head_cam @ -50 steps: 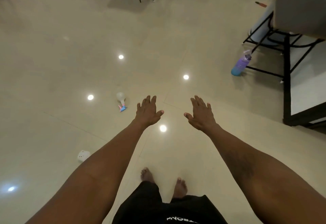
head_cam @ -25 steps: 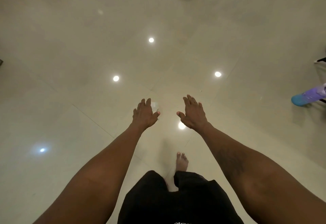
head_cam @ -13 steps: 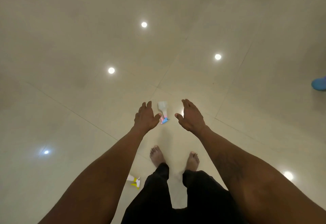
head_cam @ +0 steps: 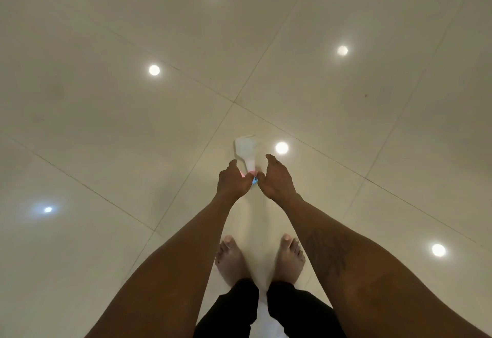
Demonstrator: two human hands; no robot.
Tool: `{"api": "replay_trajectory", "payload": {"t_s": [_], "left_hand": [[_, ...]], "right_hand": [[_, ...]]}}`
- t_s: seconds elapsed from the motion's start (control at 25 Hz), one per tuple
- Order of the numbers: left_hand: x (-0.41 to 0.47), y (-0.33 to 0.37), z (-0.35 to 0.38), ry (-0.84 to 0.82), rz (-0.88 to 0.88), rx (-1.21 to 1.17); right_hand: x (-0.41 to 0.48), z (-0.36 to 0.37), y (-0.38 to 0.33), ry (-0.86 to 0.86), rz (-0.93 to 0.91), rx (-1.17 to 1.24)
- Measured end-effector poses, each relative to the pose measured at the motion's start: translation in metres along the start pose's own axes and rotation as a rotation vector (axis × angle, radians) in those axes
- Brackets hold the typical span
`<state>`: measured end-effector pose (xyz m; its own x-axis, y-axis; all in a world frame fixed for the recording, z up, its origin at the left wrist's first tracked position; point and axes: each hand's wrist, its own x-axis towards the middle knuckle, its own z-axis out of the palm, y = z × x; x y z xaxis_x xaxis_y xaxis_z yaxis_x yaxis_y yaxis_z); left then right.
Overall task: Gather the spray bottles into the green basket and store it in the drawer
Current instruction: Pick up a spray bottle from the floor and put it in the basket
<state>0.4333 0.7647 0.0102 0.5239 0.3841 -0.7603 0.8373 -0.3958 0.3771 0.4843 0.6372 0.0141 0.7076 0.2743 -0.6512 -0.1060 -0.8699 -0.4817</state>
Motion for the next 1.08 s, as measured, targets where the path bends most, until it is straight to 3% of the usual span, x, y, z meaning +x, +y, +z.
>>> {"api": "replay_trajectory", "payload": {"t_s": [0.2,0.48,0.72,1.08], "left_hand": [[0.091,-0.037,0.058,0.009,-0.141,-0.060],[0.124,-0.049,0.086,-0.010,-0.236,-0.263],[0.125,-0.052,0.084,0.192,-0.199,-0.086],[0.088,-0.063,0.074,-0.012,-0.248,-0.245]], "right_hand": [[0.079,0.075,0.041,-0.005,0.066,0.061],[0.111,0.109,0.052,-0.041,0.133,0.055],[0.121,0.120,0.050,-0.017,0.133,0.038],[0.088,0.107,0.046,-0.024,0.203,0.078]]}}
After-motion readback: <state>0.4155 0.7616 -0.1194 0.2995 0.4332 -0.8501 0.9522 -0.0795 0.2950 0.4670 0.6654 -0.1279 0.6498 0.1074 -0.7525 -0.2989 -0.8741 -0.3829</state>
